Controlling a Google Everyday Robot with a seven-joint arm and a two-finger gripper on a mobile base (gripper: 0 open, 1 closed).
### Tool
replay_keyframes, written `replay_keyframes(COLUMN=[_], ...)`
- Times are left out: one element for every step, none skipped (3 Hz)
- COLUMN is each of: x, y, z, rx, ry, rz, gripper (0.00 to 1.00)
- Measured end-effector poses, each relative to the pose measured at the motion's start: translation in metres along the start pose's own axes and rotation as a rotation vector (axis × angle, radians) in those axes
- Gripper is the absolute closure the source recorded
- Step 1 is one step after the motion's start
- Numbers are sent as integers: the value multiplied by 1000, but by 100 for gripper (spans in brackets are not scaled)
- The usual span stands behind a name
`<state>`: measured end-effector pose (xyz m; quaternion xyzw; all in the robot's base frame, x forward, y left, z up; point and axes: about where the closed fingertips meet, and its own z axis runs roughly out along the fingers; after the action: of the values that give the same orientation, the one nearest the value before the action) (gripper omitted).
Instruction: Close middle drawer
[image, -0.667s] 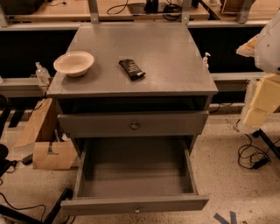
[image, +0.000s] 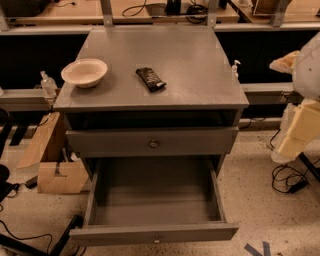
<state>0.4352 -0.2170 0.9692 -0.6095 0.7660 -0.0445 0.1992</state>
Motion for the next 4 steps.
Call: replay_keyframes(x=[17,36,56,57], y=[23,39,56,57], z=[29,68,131,132], rx=[27,71,102,101], ry=[-70,-131,-127,-127], rz=[-40,-66,-37,-35], gripper=[0,0,0,0])
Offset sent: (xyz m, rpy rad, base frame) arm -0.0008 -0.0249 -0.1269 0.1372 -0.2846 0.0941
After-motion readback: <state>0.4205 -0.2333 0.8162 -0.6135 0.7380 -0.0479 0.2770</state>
